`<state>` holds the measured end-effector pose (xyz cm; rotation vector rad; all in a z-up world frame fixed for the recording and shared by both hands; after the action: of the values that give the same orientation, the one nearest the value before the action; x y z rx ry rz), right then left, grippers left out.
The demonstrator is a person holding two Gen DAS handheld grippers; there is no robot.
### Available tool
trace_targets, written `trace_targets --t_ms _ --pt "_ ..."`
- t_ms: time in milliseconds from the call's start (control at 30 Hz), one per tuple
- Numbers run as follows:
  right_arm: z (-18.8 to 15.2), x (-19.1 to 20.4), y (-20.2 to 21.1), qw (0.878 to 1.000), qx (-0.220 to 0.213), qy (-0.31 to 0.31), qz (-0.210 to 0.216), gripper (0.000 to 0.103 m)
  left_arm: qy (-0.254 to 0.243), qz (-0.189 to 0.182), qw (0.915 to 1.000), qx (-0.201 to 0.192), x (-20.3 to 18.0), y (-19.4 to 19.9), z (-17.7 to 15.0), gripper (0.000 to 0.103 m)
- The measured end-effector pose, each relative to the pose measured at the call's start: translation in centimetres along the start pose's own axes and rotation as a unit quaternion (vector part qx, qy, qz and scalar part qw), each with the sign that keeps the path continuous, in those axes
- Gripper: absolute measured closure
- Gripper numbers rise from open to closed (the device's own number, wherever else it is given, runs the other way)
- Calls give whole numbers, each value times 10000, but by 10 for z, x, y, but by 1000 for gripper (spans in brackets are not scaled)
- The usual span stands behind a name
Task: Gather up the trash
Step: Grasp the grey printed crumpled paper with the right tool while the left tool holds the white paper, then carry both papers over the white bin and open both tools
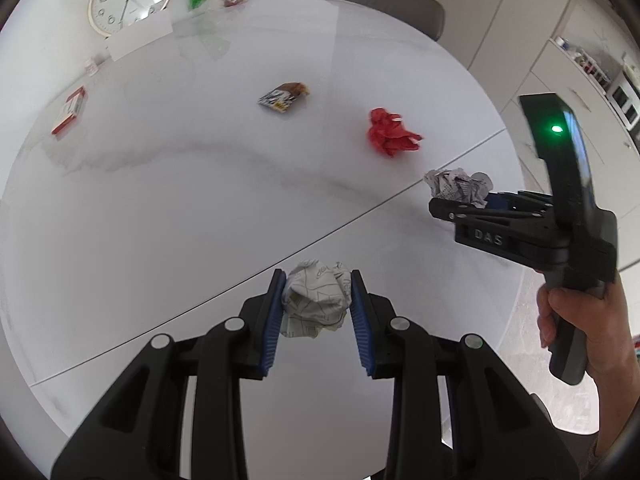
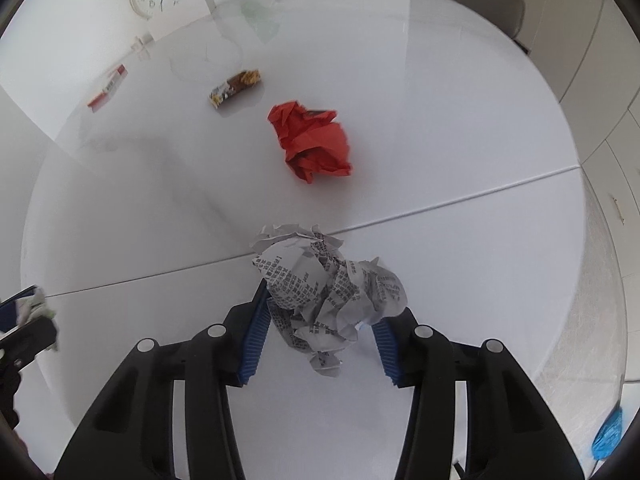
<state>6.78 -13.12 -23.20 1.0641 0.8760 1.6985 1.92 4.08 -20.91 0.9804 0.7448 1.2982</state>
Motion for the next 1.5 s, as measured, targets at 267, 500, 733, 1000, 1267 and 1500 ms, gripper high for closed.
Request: trace_targets --t_ms 267,500,733,1000,1267,1500 --pt "-62 -36 98 9985 -370 -395 -79 55 -540 -343 9978 -188 -61 24 0 71" --pt "-134 -71 148 9968 -278 -696 -277 55 -1062 -689 9917 -210 -127 38 -19 71" --pt "-174 -88 141 9964 -37 -780 -325 54 -1355 -807 9874 -122 -165 43 -42 71" --pt "-213 -90 105 9975 374 -595 -97 52 -1529 -638 9861 -129 -175 49 -58 71" --pt "-260 -96 8 9930 1109 -234 344 33 -1662 -532 9845 -165 -184 60 -78 71" --pt "-272 -125 21 9921 963 -715 358 10 -2157 -490 9752 25 -214 48 -110 71"
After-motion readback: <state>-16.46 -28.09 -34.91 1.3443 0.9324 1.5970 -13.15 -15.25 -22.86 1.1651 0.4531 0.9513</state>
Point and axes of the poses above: each gripper's, at about its wrist camera, not at the fingertips, and y roughly against the way its jaws point, x to its left, z to its top, the point moved 8 cm from there along -y, roughly the way its jaws point, and after that the axes turned 9 degrees about z, right-handed, at the moved point
